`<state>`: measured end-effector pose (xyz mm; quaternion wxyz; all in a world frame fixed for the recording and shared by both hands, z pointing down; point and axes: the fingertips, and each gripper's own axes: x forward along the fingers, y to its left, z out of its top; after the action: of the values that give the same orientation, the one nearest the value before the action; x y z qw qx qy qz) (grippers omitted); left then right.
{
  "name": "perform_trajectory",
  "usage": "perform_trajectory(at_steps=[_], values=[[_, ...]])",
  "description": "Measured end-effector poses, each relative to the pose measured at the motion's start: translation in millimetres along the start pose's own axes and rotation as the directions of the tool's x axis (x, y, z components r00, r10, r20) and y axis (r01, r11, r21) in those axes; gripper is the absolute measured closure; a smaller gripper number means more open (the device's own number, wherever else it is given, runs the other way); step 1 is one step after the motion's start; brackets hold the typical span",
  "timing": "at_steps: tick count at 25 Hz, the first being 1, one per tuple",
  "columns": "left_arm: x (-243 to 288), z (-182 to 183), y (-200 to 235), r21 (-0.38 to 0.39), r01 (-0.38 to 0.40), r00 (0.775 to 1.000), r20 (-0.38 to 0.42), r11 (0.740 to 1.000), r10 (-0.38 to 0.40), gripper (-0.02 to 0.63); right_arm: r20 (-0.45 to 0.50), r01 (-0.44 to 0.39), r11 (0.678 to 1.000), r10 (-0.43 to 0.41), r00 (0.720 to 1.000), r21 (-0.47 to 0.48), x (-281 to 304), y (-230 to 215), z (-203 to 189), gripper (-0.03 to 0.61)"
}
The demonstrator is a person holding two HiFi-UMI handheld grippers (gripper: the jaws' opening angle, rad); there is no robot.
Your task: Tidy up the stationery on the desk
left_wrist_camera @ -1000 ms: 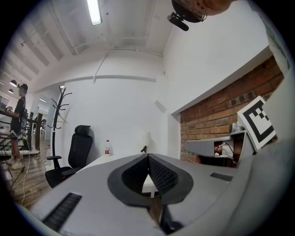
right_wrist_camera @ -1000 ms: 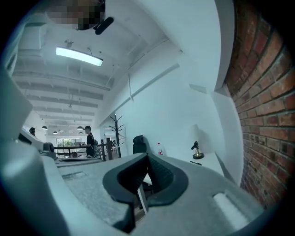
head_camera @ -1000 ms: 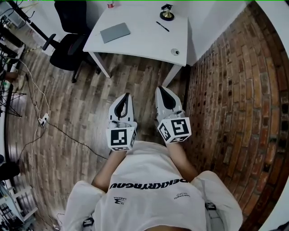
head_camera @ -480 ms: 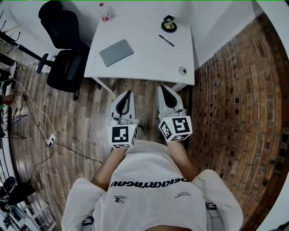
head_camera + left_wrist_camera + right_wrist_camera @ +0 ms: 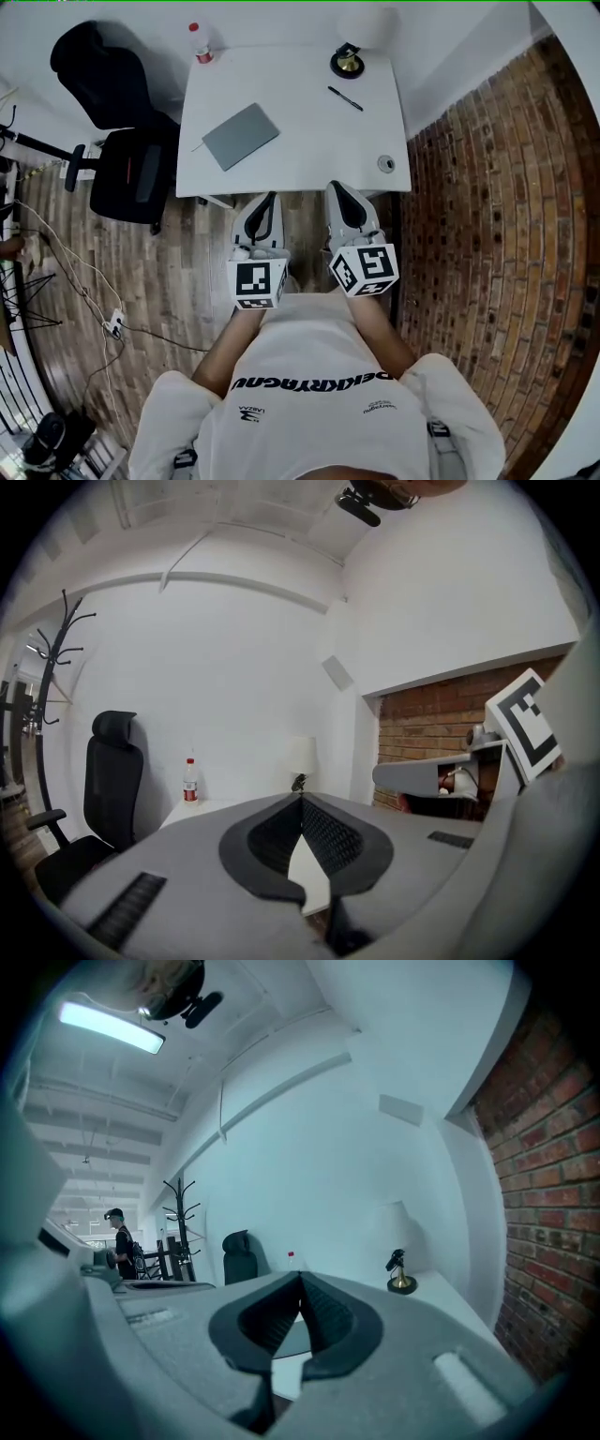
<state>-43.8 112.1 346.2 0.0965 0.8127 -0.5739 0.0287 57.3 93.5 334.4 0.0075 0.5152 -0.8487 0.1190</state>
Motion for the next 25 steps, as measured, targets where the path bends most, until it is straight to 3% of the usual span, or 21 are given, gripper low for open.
perform_trajectory(at_steps=[10,25], values=[[56,-16,26,-0.008,0.009,0.999,-0.052,1.000,-0.009,0.617,-0.040,0.040,0.999,-0.039,0.998,0.027,51,-26,-14,0.580],[145,-38,47,0.040,-0.046,0.983,-0.174,0.998,0.053,0.617,-0.104,0.016,0.993,-0.003,0.995,0.120,123,-82,-35,0.580]])
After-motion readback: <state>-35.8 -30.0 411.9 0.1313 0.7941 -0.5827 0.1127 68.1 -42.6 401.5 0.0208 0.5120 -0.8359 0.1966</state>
